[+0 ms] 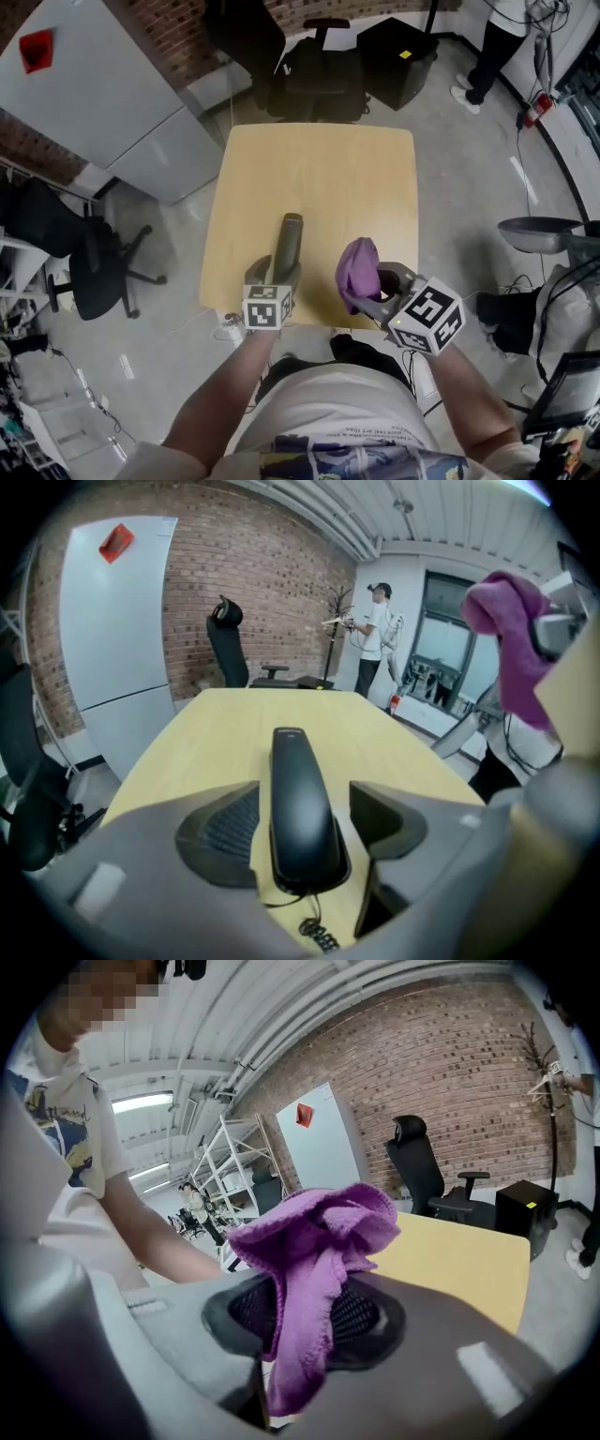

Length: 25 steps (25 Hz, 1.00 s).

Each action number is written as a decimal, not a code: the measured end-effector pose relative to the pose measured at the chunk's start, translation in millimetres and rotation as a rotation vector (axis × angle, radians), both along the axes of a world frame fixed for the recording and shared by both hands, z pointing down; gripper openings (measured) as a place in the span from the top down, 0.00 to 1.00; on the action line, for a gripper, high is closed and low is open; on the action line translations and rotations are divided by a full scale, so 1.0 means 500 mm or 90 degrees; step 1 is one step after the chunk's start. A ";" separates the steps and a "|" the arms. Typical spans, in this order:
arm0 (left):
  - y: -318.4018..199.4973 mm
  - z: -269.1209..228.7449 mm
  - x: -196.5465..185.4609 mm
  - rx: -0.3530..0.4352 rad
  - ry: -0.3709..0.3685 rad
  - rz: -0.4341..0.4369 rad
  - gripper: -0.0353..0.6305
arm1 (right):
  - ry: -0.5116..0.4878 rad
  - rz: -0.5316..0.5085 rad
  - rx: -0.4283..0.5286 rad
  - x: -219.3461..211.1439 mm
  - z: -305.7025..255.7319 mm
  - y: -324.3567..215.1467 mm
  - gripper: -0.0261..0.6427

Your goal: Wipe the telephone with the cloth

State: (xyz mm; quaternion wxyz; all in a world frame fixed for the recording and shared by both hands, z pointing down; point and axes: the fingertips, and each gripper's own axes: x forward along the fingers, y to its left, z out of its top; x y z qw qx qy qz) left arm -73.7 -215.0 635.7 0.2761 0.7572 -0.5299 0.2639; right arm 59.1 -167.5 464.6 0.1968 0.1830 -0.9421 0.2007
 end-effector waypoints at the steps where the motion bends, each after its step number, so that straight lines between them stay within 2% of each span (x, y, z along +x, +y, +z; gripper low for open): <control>1: 0.009 -0.012 -0.005 0.008 0.005 0.005 0.47 | 0.003 -0.001 0.004 -0.010 -0.003 0.004 0.79; 4: 0.045 -0.059 -0.024 0.032 0.019 0.031 0.47 | 0.016 0.000 0.016 -0.050 -0.015 0.019 0.79; 8: 0.115 -0.147 -0.054 0.085 0.016 0.100 0.49 | 0.027 -0.015 0.026 -0.129 -0.027 0.048 0.79; 11: 0.181 -0.201 -0.080 0.111 0.061 0.130 0.55 | 0.032 -0.025 0.036 -0.183 -0.025 0.087 0.79; 12: 0.202 -0.217 -0.092 0.119 0.079 0.135 0.58 | 0.033 -0.028 0.042 -0.201 -0.023 0.100 0.79; 13: 0.222 -0.235 -0.106 0.130 0.092 0.141 0.64 | 0.034 -0.031 0.047 -0.220 -0.023 0.114 0.79; 15: 0.262 -0.273 -0.127 0.158 0.105 0.167 0.70 | 0.037 -0.033 0.056 -0.251 -0.024 0.140 0.79; 18: 0.323 -0.333 -0.134 0.195 0.151 0.222 0.87 | 0.045 -0.025 0.061 -0.279 -0.029 0.187 0.79; 19: 0.344 -0.347 -0.135 0.199 0.171 0.239 0.94 | 0.048 -0.021 0.064 -0.289 -0.030 0.206 0.79; 25: 0.474 -0.386 -0.137 0.169 0.275 0.308 0.94 | 0.079 -0.012 0.069 -0.336 -0.027 0.345 0.79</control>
